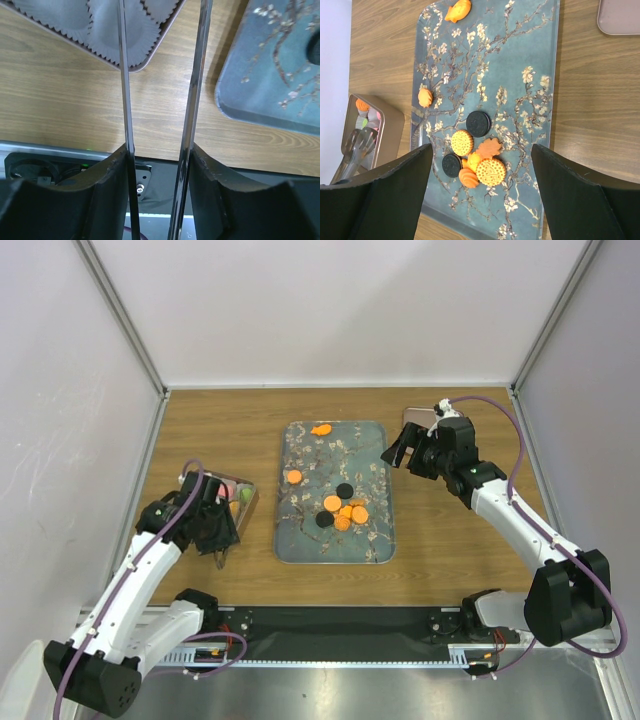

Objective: Pack the cookies

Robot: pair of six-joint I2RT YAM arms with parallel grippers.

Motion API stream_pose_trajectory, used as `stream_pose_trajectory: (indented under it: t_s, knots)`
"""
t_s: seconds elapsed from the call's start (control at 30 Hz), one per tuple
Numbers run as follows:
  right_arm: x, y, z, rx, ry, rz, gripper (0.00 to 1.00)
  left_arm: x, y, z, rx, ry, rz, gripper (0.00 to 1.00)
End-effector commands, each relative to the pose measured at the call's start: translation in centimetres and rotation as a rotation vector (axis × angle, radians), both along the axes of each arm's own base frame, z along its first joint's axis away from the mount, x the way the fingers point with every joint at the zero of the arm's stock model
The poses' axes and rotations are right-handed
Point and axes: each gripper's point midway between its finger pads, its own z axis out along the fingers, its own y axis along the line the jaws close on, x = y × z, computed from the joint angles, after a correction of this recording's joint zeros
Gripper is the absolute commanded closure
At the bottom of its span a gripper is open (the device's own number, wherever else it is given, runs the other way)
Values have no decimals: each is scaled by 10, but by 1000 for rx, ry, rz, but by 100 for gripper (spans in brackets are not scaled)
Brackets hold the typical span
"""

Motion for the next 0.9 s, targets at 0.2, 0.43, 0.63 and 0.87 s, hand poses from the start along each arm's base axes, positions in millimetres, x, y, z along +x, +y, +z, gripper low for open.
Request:
stream_pose_trajectory:
  t_s: [0.2, 0.43, 0.63, 0.87]
  knots:
    - [8, 2, 14, 6, -48, 0, 13, 30, -8, 46, 11, -134, -60, 48]
    - [9, 2, 12, 3, -43, -1, 13, 59, -47, 62, 35, -169, -179, 48]
    - [8, 1, 13, 2, -46, -3, 13, 82, -92, 57, 38, -166, -314, 48]
    - [7, 2, 16, 7, -54, 2, 14, 108, -117, 34, 57, -127, -350, 48]
